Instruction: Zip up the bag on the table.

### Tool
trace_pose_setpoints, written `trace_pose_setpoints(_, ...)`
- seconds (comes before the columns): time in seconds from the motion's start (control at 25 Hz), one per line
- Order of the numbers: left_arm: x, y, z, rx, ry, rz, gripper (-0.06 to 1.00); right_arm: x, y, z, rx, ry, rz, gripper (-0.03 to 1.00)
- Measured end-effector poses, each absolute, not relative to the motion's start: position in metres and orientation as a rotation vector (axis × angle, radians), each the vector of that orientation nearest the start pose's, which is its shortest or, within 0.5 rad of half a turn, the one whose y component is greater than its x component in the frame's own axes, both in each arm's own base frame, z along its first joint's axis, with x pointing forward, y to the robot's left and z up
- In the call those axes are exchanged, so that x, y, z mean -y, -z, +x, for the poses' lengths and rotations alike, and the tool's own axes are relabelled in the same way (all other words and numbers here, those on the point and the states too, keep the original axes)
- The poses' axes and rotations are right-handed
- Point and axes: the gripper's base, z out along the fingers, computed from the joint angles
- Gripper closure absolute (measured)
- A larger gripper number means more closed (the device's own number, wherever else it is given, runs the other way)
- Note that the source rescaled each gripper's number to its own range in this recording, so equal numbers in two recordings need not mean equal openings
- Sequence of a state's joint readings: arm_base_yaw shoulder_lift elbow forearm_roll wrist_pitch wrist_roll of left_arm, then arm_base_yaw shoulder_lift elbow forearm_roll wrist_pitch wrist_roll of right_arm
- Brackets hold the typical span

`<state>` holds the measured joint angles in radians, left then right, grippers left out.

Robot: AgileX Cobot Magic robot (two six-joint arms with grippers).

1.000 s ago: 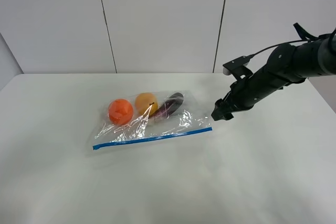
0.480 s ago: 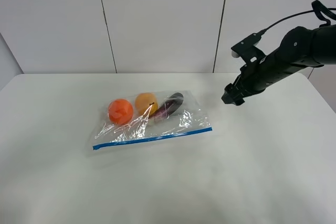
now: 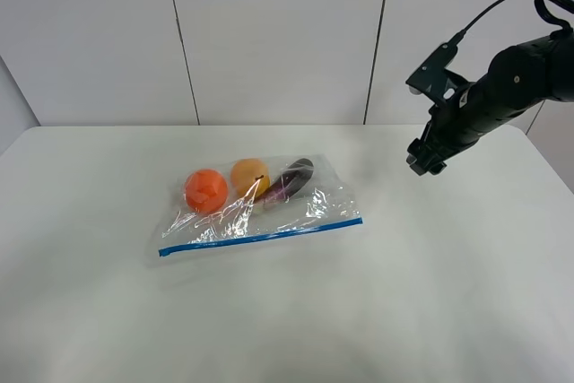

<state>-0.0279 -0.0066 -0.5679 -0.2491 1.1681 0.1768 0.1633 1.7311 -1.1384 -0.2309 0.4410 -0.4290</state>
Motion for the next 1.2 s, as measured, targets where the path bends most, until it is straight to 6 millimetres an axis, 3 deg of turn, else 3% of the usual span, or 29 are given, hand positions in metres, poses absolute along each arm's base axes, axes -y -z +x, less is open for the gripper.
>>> trace_pose_setpoints(0.24,0.018,-0.289,-0.021,-2.050,0.197,0.219,0.16,-0.048,-0.221,0.364,-2.391,0.304,-0.778,-0.03)
trace_pose_setpoints(0.48,0.004,-0.287,-0.019,-2.077,0.110,-0.017,0.16,-0.047,-0.224,0.364,-2.392,0.301,-0.734,-0.03)
trace_pose_setpoints(0.88,-0.001,-0.287,-0.019,-2.076,0.080,-0.078,0.16,-0.040,-0.269,0.351,-2.282,0.280,-0.586,-0.03)
trace_pose_setpoints(1.2,-0.001,-0.287,-0.019,-2.076,0.081,-0.079,0.16,0.000,-0.300,0.336,-2.270,0.271,-0.260,-0.03)
